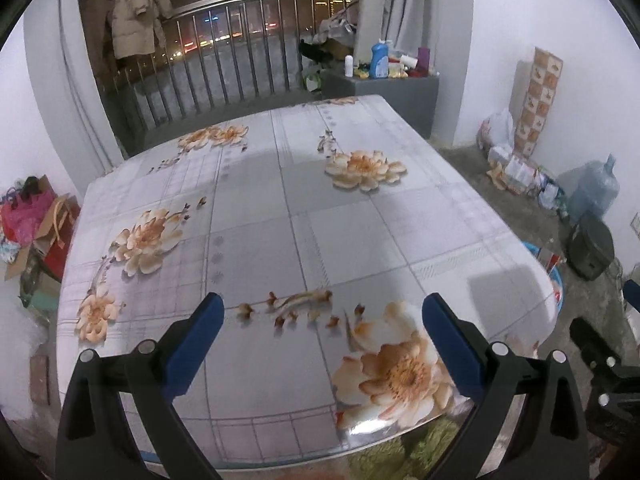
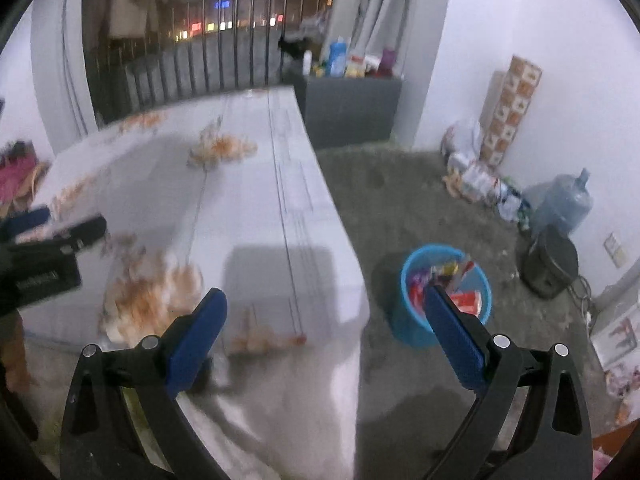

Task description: Collect trash

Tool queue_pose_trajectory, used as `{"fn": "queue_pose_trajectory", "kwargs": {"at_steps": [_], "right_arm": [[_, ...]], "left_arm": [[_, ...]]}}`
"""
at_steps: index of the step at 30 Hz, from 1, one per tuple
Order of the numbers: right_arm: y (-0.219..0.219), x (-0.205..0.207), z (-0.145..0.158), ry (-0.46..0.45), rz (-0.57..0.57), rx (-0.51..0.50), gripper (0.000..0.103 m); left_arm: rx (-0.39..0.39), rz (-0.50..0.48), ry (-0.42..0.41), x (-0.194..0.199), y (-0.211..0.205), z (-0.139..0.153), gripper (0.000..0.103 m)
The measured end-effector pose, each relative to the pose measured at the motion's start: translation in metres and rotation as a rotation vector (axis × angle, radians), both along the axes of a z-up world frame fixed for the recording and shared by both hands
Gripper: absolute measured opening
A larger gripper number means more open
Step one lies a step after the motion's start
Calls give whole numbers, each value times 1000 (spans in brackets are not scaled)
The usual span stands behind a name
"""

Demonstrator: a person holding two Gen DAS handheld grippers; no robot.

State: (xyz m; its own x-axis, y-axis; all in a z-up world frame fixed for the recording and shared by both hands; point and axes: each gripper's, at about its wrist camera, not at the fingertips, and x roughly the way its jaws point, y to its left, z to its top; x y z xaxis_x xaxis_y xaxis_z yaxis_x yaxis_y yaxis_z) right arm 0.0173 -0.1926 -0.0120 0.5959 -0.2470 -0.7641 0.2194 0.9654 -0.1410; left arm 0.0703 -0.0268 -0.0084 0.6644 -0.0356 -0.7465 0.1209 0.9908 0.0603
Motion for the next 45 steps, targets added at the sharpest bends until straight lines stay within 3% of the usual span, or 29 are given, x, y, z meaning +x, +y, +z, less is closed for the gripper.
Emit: {"fn": "queue_pose_trajectory", "kwargs": {"at_steps": [10,25,45], "right_arm": [[-9,-13,-21,99,-77,16,95],[-20,-23,-21,97,-129,30,95],[-24,-27,-15,74,-130,22,95]], "left_arm": [[32,-38,46,5,-9,-10,97],[77,-83,49,4,-24,-13,97],[76,-100,27,3,-26,-7,97]]}}
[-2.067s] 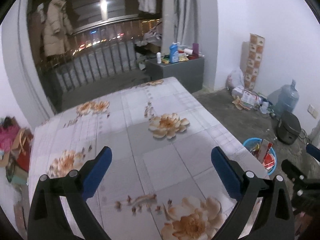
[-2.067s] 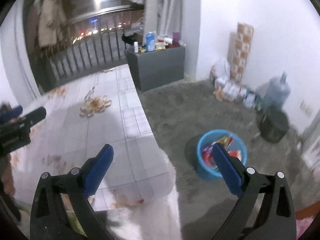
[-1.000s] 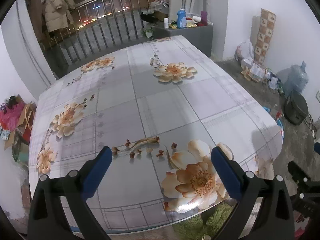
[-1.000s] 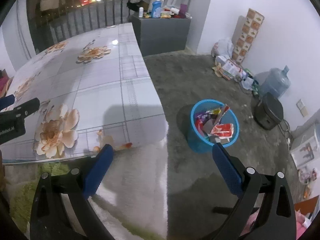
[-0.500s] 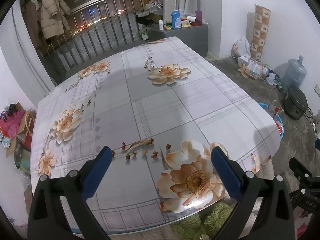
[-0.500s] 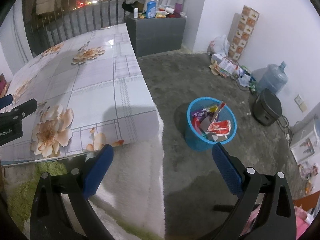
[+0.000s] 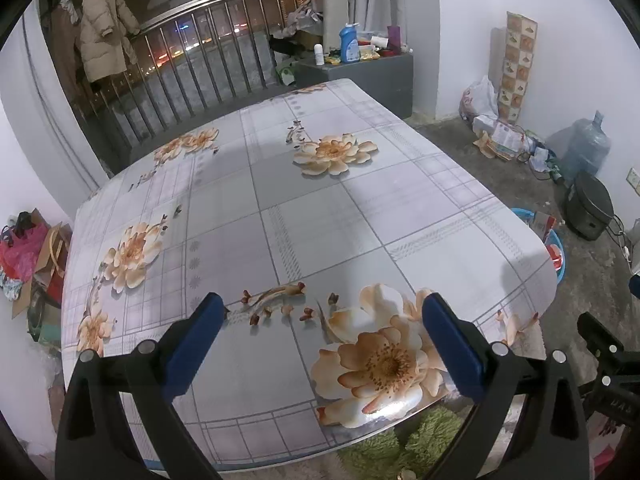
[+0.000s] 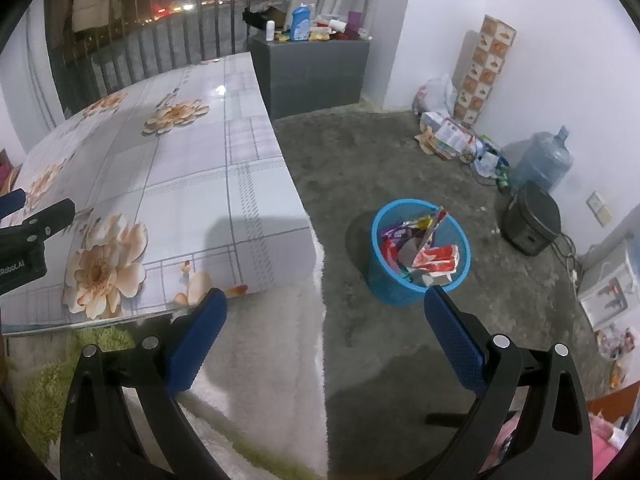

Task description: Collect trash

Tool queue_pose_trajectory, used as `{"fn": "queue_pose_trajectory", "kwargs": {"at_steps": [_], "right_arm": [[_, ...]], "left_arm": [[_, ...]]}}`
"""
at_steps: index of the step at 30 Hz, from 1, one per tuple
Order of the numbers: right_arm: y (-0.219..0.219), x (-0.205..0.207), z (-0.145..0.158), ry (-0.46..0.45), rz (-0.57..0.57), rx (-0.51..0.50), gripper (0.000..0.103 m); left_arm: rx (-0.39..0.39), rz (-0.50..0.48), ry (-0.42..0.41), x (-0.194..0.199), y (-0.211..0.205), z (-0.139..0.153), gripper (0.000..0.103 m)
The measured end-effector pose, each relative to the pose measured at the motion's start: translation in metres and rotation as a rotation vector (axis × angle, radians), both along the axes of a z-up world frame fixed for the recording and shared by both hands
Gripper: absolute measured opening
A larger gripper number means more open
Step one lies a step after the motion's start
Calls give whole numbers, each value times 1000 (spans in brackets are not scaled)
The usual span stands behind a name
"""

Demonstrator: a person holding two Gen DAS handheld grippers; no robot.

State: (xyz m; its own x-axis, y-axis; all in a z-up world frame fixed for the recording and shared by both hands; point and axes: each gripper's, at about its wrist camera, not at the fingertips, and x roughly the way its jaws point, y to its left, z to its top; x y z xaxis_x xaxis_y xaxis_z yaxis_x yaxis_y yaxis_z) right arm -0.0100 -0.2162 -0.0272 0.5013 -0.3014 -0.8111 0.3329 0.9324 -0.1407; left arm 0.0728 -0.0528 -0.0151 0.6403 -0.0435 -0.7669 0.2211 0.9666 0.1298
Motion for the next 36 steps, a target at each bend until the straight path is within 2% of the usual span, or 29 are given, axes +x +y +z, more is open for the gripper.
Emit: {"fn": "queue_pose_trajectory", "kwargs": {"at_steps": [36], "right_arm": [[-6,0,2,-11,-1,-12,94]], "left_arm": [[0,8,-1,3,-2,6,97]]}}
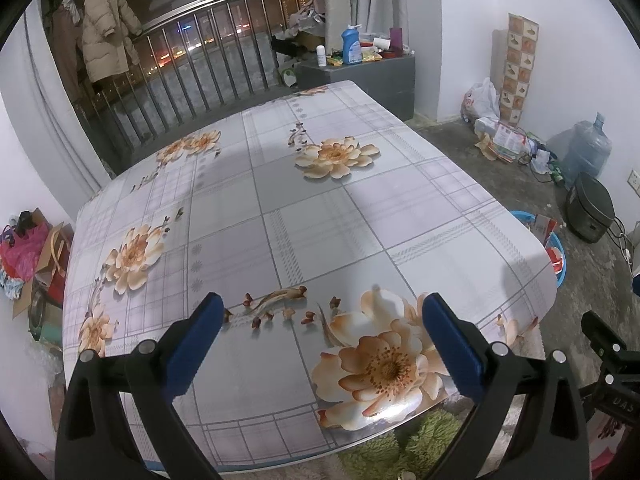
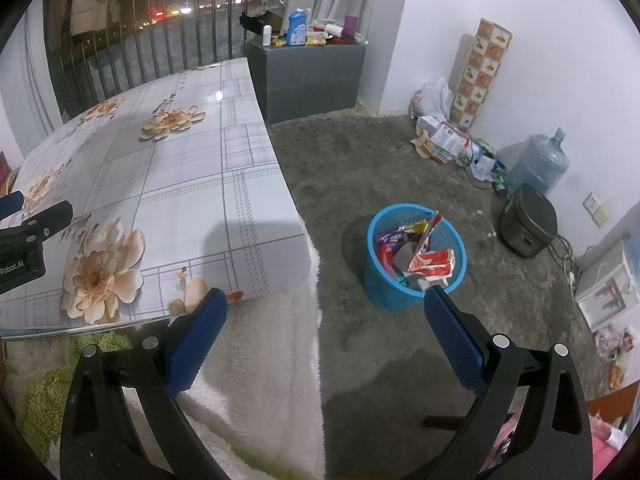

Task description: Collect trash

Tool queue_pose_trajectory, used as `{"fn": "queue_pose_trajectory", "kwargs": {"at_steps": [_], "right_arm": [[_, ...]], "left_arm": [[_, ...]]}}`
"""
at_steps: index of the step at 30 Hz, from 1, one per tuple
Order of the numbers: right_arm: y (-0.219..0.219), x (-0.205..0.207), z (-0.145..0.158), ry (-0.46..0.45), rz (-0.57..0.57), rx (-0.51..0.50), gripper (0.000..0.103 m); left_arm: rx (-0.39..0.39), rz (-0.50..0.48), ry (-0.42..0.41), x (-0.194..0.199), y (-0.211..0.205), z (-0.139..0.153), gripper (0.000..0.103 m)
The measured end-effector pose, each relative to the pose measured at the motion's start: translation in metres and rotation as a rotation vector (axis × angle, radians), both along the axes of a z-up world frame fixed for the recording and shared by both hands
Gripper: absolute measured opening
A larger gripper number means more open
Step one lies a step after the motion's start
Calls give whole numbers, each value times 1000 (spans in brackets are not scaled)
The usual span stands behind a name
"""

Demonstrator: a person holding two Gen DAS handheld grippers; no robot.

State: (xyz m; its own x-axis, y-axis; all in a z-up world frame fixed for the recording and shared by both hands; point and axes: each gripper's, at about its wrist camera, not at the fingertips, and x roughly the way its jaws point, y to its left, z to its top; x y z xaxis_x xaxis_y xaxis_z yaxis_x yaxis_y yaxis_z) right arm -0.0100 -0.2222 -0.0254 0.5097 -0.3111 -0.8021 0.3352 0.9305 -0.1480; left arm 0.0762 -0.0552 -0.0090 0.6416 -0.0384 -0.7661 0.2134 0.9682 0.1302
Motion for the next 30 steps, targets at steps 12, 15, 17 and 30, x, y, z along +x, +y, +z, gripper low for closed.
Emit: {"fn": "queue_pose_trajectory", "kwargs": {"at_steps": [12,15,17,30], "right_arm": [[1,0,0,-1,-1,-2,94],[1,0,0,-1,-1,-1,94],[1,0,0,0,-2,-1,94],[2,0,0,-1,-2,-2,93]], "left_arm": [[0,1,0,0,1,-1,97],[0,3,2,-2,1,-2,97],[1,5,4,-4,2,-4,97],[0,10,9,-8,4,-10,97]]}}
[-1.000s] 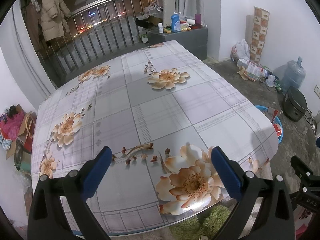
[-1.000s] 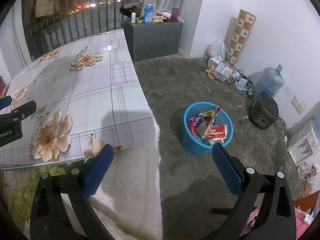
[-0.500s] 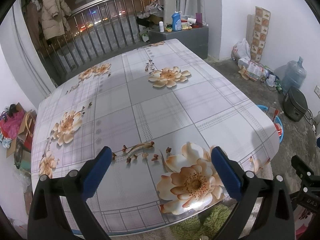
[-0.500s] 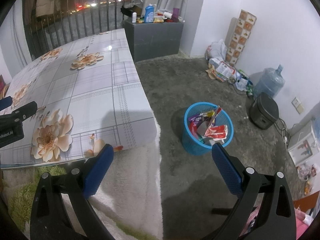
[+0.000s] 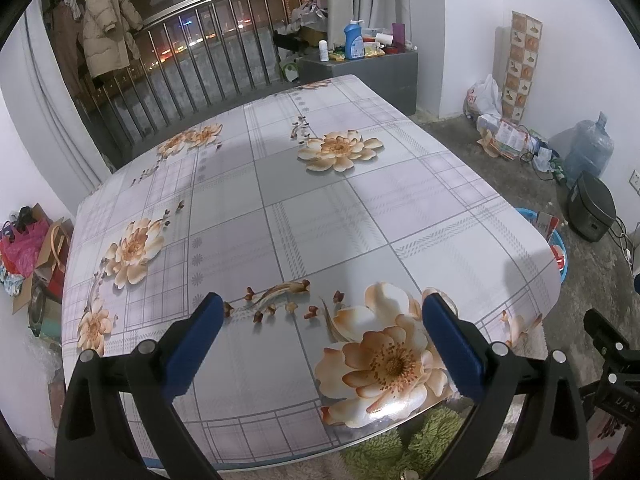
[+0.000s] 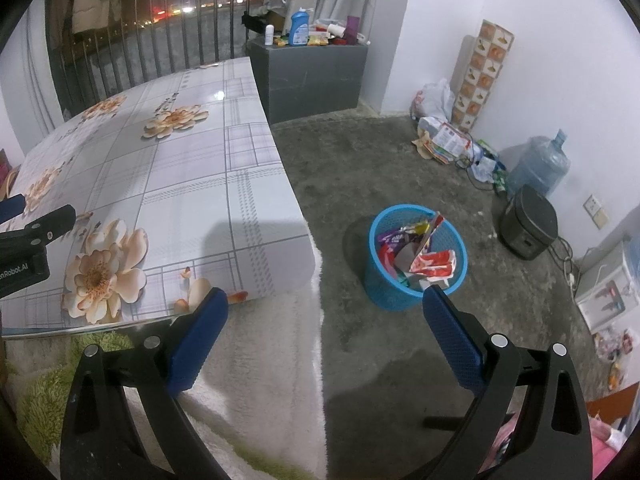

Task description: Collect trash

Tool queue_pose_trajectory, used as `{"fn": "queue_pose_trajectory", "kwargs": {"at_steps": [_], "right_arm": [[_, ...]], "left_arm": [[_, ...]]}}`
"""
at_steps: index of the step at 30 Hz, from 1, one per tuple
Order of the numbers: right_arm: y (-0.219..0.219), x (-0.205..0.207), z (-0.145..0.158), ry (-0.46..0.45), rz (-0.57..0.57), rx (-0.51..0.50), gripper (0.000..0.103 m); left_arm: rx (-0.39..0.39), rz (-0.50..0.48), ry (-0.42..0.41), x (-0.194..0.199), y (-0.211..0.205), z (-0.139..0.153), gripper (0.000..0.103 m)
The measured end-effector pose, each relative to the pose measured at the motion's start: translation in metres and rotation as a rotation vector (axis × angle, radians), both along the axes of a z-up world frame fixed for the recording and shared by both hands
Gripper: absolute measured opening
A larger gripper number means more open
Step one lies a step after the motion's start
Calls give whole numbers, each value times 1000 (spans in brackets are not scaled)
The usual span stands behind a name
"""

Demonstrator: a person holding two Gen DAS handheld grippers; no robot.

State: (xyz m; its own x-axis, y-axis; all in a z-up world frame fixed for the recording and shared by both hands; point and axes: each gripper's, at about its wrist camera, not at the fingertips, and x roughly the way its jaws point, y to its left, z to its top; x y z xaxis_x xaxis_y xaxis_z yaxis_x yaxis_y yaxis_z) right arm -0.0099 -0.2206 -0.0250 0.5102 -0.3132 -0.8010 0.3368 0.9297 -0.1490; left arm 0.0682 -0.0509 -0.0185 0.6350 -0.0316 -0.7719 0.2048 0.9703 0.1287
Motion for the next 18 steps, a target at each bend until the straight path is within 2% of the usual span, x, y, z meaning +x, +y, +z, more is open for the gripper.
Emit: {"fn": "queue_pose_trajectory", "kwargs": {"at_steps": [18], "right_arm": [[0,0,0,0,1,-1,93]], "left_arm": [[0,-1,0,1,0,0,97]]}}
